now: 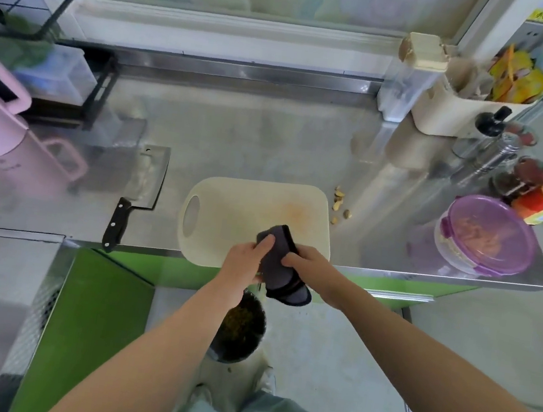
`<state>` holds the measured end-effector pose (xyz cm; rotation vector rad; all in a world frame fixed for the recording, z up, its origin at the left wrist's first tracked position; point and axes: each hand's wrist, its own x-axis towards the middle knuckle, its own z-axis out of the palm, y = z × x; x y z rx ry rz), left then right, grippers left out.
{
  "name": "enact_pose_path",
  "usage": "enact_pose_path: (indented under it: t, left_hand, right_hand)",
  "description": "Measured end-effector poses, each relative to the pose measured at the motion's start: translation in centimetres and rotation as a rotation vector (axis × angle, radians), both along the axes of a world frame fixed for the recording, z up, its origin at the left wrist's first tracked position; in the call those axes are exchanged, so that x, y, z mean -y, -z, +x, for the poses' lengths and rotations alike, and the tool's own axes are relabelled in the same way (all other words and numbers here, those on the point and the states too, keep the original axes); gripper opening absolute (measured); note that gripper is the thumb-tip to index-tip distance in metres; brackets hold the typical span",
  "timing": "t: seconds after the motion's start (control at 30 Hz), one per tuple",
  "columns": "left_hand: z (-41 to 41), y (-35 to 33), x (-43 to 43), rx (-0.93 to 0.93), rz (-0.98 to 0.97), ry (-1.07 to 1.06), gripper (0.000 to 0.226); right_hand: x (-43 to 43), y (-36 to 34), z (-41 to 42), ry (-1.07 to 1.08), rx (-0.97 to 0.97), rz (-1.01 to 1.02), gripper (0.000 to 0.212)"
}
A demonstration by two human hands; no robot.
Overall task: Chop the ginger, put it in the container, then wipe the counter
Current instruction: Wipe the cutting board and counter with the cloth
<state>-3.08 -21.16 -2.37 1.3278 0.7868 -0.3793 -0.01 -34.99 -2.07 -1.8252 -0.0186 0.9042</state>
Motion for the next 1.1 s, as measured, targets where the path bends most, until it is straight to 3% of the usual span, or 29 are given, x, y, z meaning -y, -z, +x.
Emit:
enact_pose_path:
  t: [0.1,0.17,0.23,0.3,0.4,0.5,0.77,0.9,1.1]
  left_hand:
    - [0.9,0.4,0.5,0.063,-0.047,-0.08,0.025]
    - [1.4,0.4,0.7,0.081,-0.154,-0.098,0.027]
    - [1.9,0.6,1.0,0.104,-0.073,-0.033,0.025]
    - [2.2,1.1,0.4,0.157,0.29,0.127,0.032]
    - [2.5,2.6,-3.0,0.176,0.924,0.391,0.032]
    - [2.6,4.2,-7.5,0.089,1.206,0.781,0.06]
    - [1.9,6.3,-9.9,0.089,1.318,0.904,0.076]
    - [1.9,6.3,-10.2,0.099,1.313,0.913,0.078]
    - [2.5,5.9,-10.5,0.12,1.327,0.945,0.078]
  right_hand:
    - [0.4,1.0,1.1,0.066,0.299,-0.083,0.041]
    - [1.0,1.5,1.5,0.114,0.168,0.042,0.055]
    - [1.5,1.7,2.1,0.09,-0.026,0.136,0.055]
    - [1.7,1.8,2.9,0.088,-0.044,0.125,0.048]
    - [1.2,1.9,5.8,0.205,0.233,-0.066,0.027]
    - [0.8,2.5,9.1,0.254,0.396,-0.21,0.025]
    - [-1.9,7.8,9.7,0.115,0.576,-0.718,0.062]
    - [-2.7,8.4,9.3,0.097,0.683,-0.524,0.053]
    - [-3.7,8.0,3.4,-0.263,0.721,-0.206,0.047]
